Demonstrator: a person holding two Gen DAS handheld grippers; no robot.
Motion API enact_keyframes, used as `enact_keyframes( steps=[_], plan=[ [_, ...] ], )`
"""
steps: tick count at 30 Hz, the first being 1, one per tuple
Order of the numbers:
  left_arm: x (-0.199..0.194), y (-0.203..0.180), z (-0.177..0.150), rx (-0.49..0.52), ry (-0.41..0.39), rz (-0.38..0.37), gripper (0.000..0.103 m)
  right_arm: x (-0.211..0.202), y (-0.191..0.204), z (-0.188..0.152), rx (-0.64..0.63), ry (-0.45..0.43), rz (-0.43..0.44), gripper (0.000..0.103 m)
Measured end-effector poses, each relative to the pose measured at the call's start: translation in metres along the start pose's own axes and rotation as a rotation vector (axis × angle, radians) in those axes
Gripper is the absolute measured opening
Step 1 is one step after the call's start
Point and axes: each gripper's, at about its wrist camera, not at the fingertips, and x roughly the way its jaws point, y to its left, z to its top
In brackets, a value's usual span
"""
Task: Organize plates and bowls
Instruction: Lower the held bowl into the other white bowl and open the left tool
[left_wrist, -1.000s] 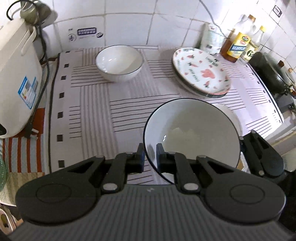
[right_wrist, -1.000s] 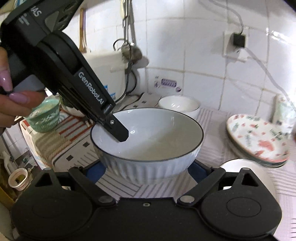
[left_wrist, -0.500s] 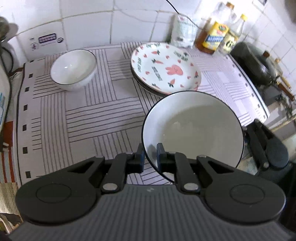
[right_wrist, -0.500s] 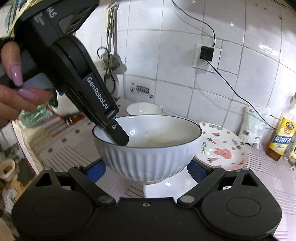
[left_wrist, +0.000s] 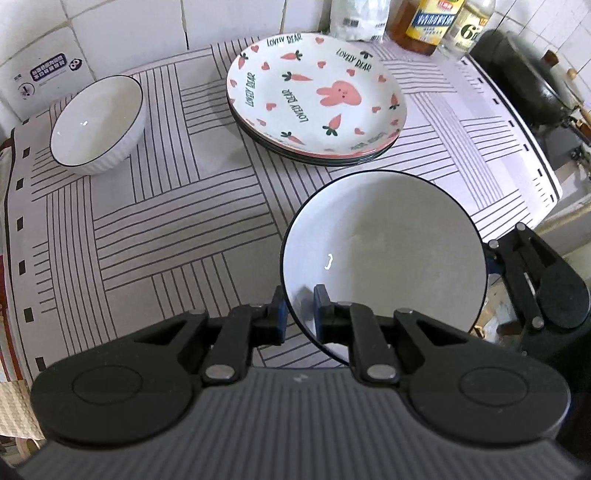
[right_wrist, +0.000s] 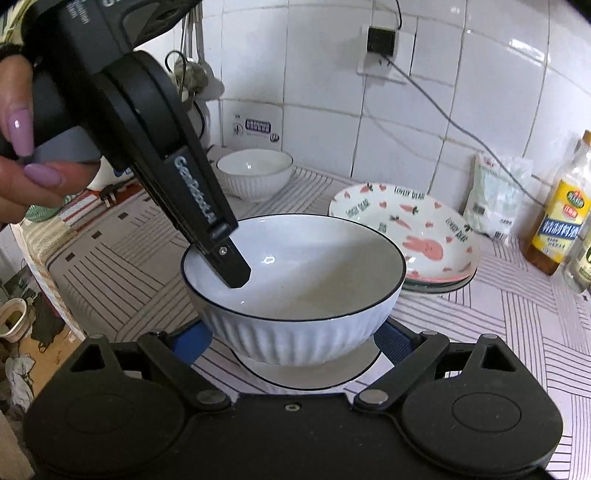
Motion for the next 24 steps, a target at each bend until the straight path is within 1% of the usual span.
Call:
enact_keyframes(
  steps=[4,9,13,18,20,24],
  plan=[
    [0.005,-0.003,0.006,0.012,0.024,0.016,0.013,0.008,-0.006,0.001,0.016,0.026,0.014,0.096],
    [0.014,-0.006,0.011,0.011,0.049,0.037,0.014,0.019,-0.012,0.005,0.039,0.089,0.034,0.096],
    [0.017,-0.006,0.012,0.003,0.051,0.052,0.014,0.022,-0.013,0.008,0.019,0.112,0.043,0.097],
    [0.022,-0.005,0.009,-0.004,0.047,0.065,0.014,0.027,-0.013,0.016,-0.003,0.181,0.051,0.097],
    [0.024,-0.004,0.008,-0.013,0.041,0.063,0.014,0.027,-0.011,0.016,-0.031,0.201,0.047,0.097],
    [0.026,-0.004,0.007,-0.022,0.037,0.068,0.013,0.027,-0.008,0.015,-0.051,0.211,0.021,0.097]
  ],
)
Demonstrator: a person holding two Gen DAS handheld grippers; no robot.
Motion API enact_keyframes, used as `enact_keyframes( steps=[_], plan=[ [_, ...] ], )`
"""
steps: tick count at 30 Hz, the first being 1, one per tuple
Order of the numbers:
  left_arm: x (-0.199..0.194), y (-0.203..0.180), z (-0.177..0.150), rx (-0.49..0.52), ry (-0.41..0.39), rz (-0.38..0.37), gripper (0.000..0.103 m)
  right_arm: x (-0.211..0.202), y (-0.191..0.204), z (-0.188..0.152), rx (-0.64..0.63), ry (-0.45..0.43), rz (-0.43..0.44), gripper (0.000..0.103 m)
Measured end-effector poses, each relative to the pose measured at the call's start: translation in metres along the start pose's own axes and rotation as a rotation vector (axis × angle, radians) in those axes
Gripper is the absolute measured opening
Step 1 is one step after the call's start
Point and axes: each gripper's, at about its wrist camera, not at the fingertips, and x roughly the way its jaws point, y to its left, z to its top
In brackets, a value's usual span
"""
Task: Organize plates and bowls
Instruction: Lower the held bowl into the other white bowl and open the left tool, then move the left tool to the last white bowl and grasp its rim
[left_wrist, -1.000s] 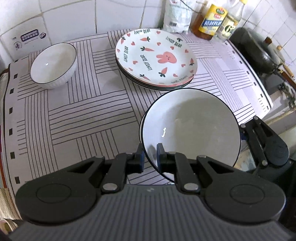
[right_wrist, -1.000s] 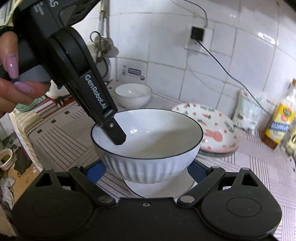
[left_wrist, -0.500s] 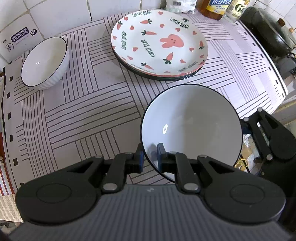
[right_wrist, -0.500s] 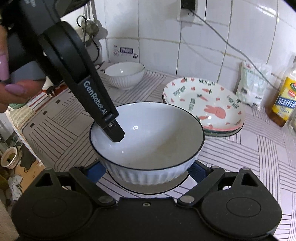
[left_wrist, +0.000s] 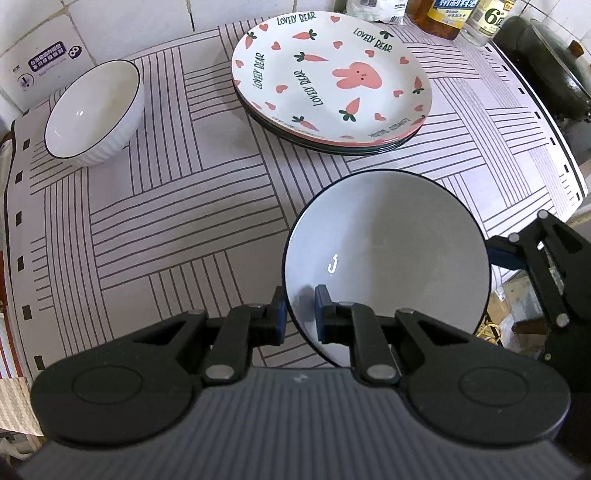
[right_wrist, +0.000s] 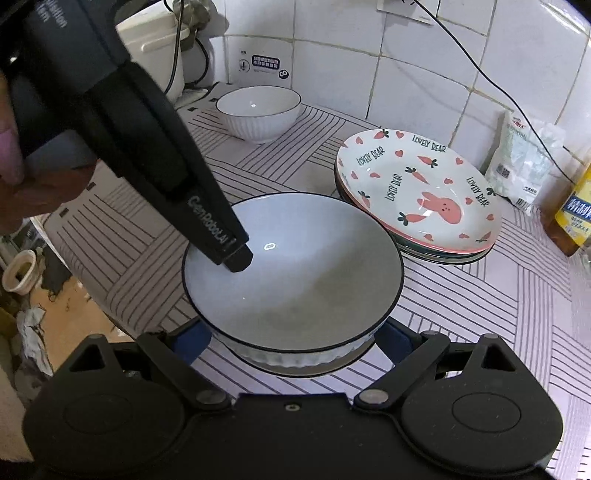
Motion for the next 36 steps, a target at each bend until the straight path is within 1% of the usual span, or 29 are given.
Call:
enact_keyframes(
  steps=[3,5,8,11,14,17,21,25,27,29,32,34,36],
  plan=[
    [0.001,-0.001,0.0,0.008,-0.012,0.017,0.01,0.001,0.002,0.0,-0.005,0.006,-0.014,0.097],
    [0.001,-0.004,-0.001,0.022,-0.022,0.032,0.01,0.002,0.001,0.003,0.018,0.03,-0.017,0.099],
    [0.001,-0.007,-0.001,0.033,-0.028,0.049,0.01,-0.002,0.002,0.005,0.013,0.033,-0.045,0.1],
    [0.0,-0.007,-0.002,0.025,-0.033,0.048,0.01,-0.002,0.004,0.006,0.016,0.036,-0.057,0.1],
    [-0.006,-0.004,-0.003,0.013,-0.04,0.036,0.013,-0.006,0.004,0.004,0.037,0.021,-0.06,0.1],
    [-0.018,-0.006,-0.004,0.033,-0.035,0.026,0.014,-0.017,0.005,0.003,0.063,-0.007,-0.078,0.1],
    [-0.039,-0.006,-0.008,0.042,-0.051,0.006,0.015,-0.041,0.007,0.004,0.127,-0.08,-0.084,0.1],
    [-0.057,0.002,-0.012,0.024,-0.073,-0.007,0.017,-0.057,0.01,0.006,0.149,-0.131,-0.107,0.1],
    [-0.065,0.008,-0.013,0.013,-0.081,-0.012,0.021,-0.062,0.011,0.007,0.157,-0.149,-0.112,0.1],
    [-0.072,0.014,-0.015,0.015,-0.077,-0.004,0.025,-0.067,0.011,0.009,0.161,-0.164,-0.118,0.1],
    [-0.081,0.027,-0.02,0.006,-0.084,0.027,0.027,-0.076,0.013,0.015,0.176,-0.196,-0.13,0.1],
    [-0.085,0.038,-0.022,-0.013,-0.081,0.027,0.028,-0.087,0.014,0.022,0.214,-0.239,-0.149,0.1],
    [-0.089,0.049,-0.022,-0.02,-0.088,0.032,0.031,-0.097,0.015,0.033,0.235,-0.277,-0.145,0.1]
  ],
)
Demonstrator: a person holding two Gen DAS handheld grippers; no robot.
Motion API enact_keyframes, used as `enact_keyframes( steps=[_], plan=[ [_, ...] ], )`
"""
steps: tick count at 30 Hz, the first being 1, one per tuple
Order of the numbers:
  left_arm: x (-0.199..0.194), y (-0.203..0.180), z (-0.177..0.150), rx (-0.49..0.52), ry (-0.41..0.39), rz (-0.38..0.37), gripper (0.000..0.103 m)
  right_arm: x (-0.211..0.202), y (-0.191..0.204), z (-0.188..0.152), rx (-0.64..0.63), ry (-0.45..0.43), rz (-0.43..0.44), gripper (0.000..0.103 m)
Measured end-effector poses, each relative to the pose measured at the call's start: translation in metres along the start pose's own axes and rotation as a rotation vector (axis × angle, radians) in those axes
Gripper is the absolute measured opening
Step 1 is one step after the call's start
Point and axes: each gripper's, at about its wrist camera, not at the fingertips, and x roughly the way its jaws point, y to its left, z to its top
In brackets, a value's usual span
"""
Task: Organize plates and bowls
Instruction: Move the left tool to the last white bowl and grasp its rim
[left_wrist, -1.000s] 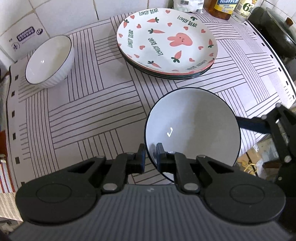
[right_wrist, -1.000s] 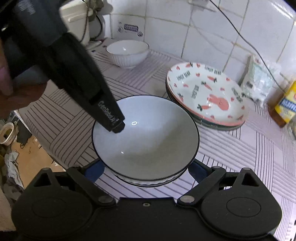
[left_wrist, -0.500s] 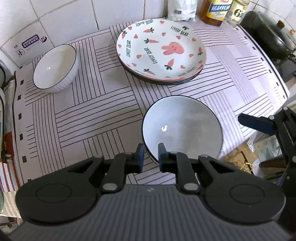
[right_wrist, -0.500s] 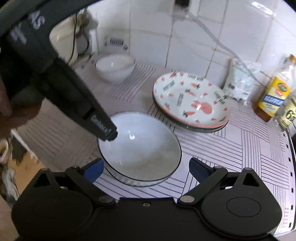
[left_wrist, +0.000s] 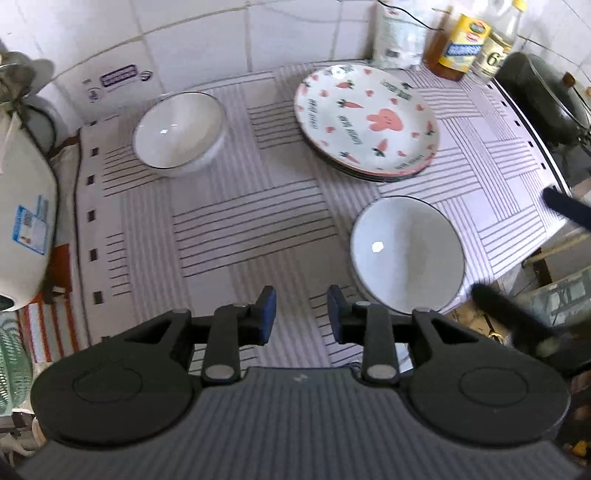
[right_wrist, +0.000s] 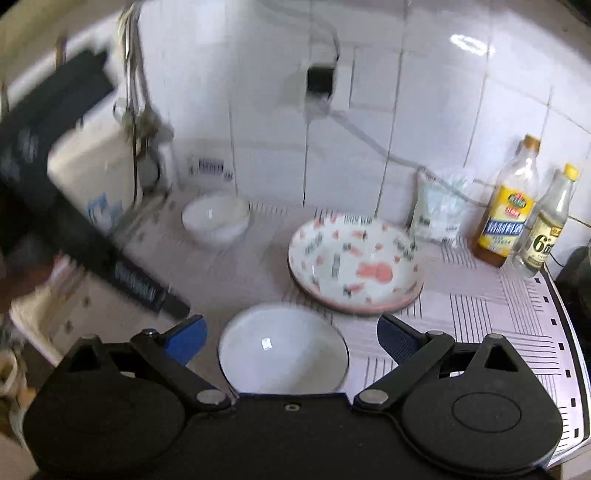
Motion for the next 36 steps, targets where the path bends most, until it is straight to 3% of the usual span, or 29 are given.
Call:
enact_keyframes(
  steps=[7,9,14,18,21,23,31,36],
  plan=[
    [-0.017,0.054,0.008,-0.006,-0.066,0.05,0.036,0.0,0.021,0.046,0.051,-0.085,0.03,0.1],
    [-0.02,0.071,0.013,-0.022,-0.075,0.064,0.042,0.009,0.032,0.056,0.055,-0.105,0.052,0.1],
    [-0.018,0.119,0.03,-0.089,-0.097,0.112,0.042,0.04,0.056,0.07,0.043,-0.176,0.039,0.1],
    [-0.009,0.159,0.045,-0.18,-0.112,0.086,0.042,0.077,0.067,0.079,0.078,-0.176,0.022,0.097],
    [0.0,0.175,0.055,-0.205,-0.157,0.058,0.042,0.106,0.074,0.084,0.104,-0.141,0.041,0.094],
    [0.009,0.183,0.063,-0.22,-0.175,0.039,0.042,0.126,0.078,0.087,0.127,-0.118,0.04,0.087],
    [0.061,0.201,0.089,-0.246,-0.194,0.026,0.042,0.202,0.078,0.095,0.327,-0.034,-0.014,0.085],
    [0.097,0.208,0.095,-0.268,-0.17,0.022,0.042,0.25,0.056,0.092,0.511,0.16,-0.042,0.073]
  ],
)
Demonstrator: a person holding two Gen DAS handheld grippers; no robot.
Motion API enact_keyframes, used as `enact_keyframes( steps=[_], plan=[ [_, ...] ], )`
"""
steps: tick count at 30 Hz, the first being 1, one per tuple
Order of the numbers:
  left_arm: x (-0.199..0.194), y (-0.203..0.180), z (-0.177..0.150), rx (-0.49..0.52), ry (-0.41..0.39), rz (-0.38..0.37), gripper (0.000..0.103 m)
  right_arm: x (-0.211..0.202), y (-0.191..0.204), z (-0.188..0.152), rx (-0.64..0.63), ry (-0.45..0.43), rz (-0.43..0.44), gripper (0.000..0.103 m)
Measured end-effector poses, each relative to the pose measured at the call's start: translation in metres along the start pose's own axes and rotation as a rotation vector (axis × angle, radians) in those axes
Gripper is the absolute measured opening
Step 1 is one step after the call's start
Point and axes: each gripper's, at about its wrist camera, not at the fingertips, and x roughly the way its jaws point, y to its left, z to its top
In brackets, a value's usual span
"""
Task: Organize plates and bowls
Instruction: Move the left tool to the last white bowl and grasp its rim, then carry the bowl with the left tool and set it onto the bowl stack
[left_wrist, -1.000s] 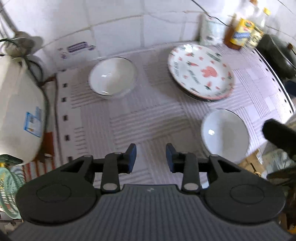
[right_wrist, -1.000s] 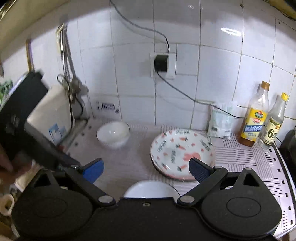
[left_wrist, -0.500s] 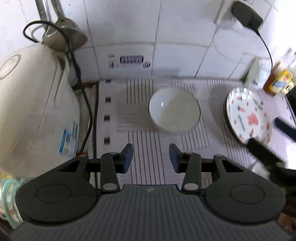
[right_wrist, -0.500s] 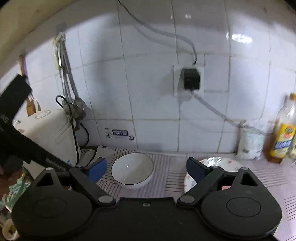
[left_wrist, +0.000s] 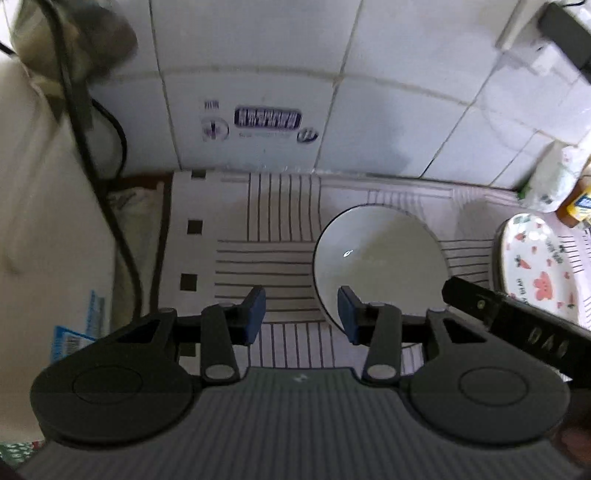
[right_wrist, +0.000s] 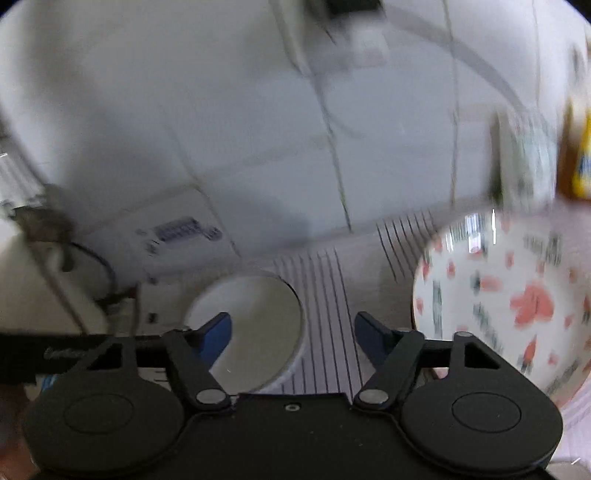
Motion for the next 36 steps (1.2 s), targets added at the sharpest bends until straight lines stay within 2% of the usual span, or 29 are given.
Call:
enact_keyframes(
  steps=[2,6,8,9,11,12,14,15,21,25,30,36],
  plan=[
    [0.013,0.002,0.0,-0.018,0.024,-0.013,0.042,0.014,-0.01,0.003,0.081,0.071,0.017,0.07],
    [0.03,0.001,-0.002,-0.029,0.038,-0.018,0.039,0.03,-0.014,0.005,0.088,0.12,0.007,0.065],
    [0.034,0.0,-0.003,-0.03,0.043,-0.018,0.035,0.037,-0.013,0.005,0.087,0.146,0.014,0.053],
    [0.035,0.001,-0.003,-0.037,0.048,-0.028,0.026,0.042,-0.013,0.004,0.086,0.16,0.013,0.049],
    [0.038,0.004,-0.003,-0.067,0.077,-0.11,0.011,0.049,-0.014,0.004,0.076,0.177,0.004,0.033],
    [0.039,0.004,-0.003,-0.084,0.087,-0.114,0.011,0.052,-0.013,0.003,0.066,0.188,0.002,0.031],
    [0.039,-0.001,-0.003,-0.07,0.085,-0.097,0.01,0.057,-0.008,0.004,0.047,0.213,-0.001,0.016],
    [0.04,-0.003,-0.004,-0.066,0.081,-0.085,0.01,0.059,-0.007,0.003,0.039,0.219,0.003,0.013],
    [0.031,-0.01,-0.008,-0.072,0.109,-0.076,0.011,0.065,-0.005,0.01,0.048,0.267,-0.017,0.012],
    [0.015,-0.019,-0.013,-0.041,0.133,-0.064,0.012,0.052,-0.016,0.01,0.103,0.285,0.028,0.012],
    [-0.009,-0.033,-0.019,0.008,0.122,-0.044,0.012,0.029,-0.023,0.007,0.101,0.273,0.057,0.012],
    [-0.047,-0.05,-0.028,0.047,0.096,-0.035,0.012,-0.011,-0.028,0.007,0.088,0.22,0.106,0.012]
  ],
)
